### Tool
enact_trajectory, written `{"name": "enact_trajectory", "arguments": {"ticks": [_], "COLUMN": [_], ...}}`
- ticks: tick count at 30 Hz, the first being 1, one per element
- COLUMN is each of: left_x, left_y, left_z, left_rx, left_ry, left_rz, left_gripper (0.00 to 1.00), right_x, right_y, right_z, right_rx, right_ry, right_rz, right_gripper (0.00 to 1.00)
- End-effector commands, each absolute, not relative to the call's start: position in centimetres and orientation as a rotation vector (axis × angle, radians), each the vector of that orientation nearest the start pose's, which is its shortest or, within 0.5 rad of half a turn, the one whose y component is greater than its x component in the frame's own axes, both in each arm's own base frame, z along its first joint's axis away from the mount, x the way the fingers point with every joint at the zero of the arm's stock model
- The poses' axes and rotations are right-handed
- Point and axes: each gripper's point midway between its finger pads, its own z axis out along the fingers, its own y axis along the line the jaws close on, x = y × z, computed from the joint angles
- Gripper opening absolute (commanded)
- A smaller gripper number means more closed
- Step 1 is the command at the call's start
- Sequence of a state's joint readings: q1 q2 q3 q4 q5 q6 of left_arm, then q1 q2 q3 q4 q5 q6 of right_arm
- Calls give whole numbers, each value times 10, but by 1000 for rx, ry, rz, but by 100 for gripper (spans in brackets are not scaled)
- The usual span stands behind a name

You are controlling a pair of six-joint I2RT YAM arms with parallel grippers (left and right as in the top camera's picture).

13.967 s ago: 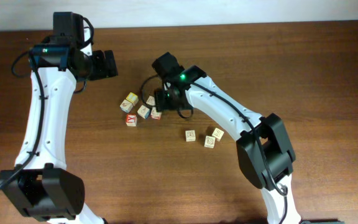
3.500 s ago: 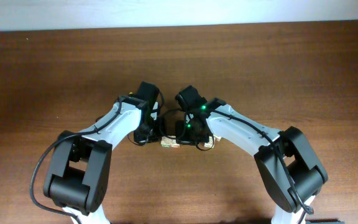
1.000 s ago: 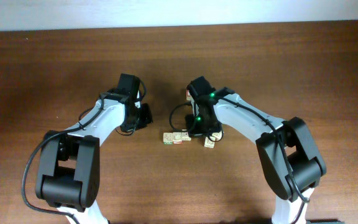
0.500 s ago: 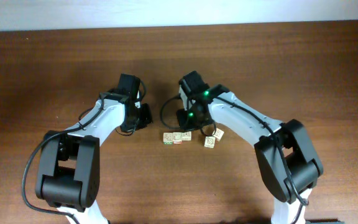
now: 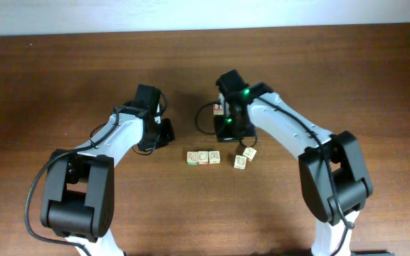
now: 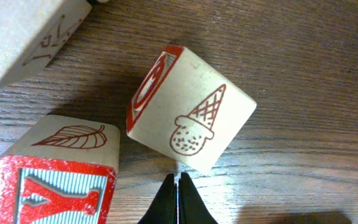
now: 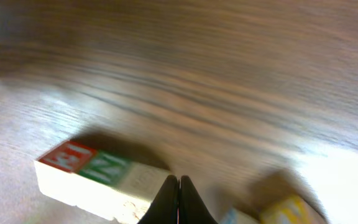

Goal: Rotate 5 blocks

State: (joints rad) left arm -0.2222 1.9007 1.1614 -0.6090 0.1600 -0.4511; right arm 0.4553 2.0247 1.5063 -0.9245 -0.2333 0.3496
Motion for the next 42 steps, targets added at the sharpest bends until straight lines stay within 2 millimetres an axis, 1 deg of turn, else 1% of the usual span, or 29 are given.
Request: {"name": "enact_trajectory", "arguments": {"ticks": [1, 2, 4, 5, 7, 13, 14, 15, 16, 17, 18, 19, 20, 21, 22, 23, 24, 25, 27, 29, 30, 32, 33, 37, 39, 40, 42], "left_x": [368, 368, 369, 369, 369, 368, 368, 368, 370, 372, 377, 379, 381, 382, 382, 381, 381, 381, 382, 383, 383, 383, 383, 383, 383, 383, 382], "left_y": [-113, -113, -113, -113, -113, -113, -113, -112, -112, -112, -108, -104, -102, -102, -102, -102, -102, -102, -101, -102, -102, -102, -102, -102, -102, -102, -101], "left_z": [8, 8, 8, 8, 8, 8, 8, 8, 9, 12, 19, 24, 27, 30, 30, 30, 30, 30, 30, 30, 30, 30, 30, 30, 30, 30, 30], "left_rx": [-318, -318, -318, -318, -318, -318, -318, -300, -245, -204, -197, -201, -206, -206, -206, -206, -206, -206, -206, -206, -206, -206, -206, -206, -206, -206, -206], "left_ry": [2942, 2942, 2942, 2942, 2942, 2943, 2943, 2943, 2940, 2936, 2933, 2933, 2934, 2934, 2934, 2936, 2937, 2936, 2932, 2931, 2930, 2929, 2928, 2929, 2929, 2929, 2934], "left_rz": [-343, -343, -344, -344, -344, -343, -342, -336, -332, -326, -283, -249, -237, -237, -237, -237, -237, -237, -233, -235, -235, -235, -236, -235, -235, -235, -233], "left_gripper": [3, 3, 3, 3, 3, 3, 3, 0, 0, 0, 0, 0, 0, 1, 2, 0, 0, 0, 0, 0, 0, 1, 1, 1, 2, 2, 5], "right_x": [330, 317, 304, 301, 300, 305, 309, 317, 326, 330, 334, 333, 327, 321, 314, 305, 297, 294, 284, 277, 277, 278, 277, 273, 271, 273, 280], "right_y": [212, 216, 223, 228, 233, 235, 232, 226, 216, 206, 184, 170, 154, 145, 141, 139, 138, 138, 143, 142, 144, 153, 152, 153, 157, 160, 177], "right_z": [42, 33, 20, 18, 18, 20, 25, 35, 54, 67, 91, 102, 111, 113, 110, 101, 89, 83, 64, 50, 45, 38, 33, 12, 1, 0, 5], "right_rx": [-141, -160, -190, -219, -226, -206, -189, -168, -143, -113, -54, -14, 37, 40, 37, 34, 65, 80, 90, 147, 155, 157, 190, 224, 232, 225, 206], "right_ry": [3146, 3176, 3187, 3184, 3176, 3161, 3150, 3132, 3102, 3082, 3045, 3039, 3051, 3072, 3108, 3143, 3173, 3184, 3211, 3224, 3219, 3196, 3198, 3255, 3282, 3278, 3236], "right_rz": [405, 407, 402, 402, 409, 430, 437, 445, 448, 434, 404, 376, 352, 342, 326, 311, 297, 305, 378, 382, 399, 493, 490, 474, 510, 536, 689], "right_gripper": [4, 4, 4, 4, 4, 4, 4, 4, 4, 4, 4, 4, 4, 4, 4, 4, 4, 4, 4, 4, 4, 4, 4, 4, 4, 4, 4]}}
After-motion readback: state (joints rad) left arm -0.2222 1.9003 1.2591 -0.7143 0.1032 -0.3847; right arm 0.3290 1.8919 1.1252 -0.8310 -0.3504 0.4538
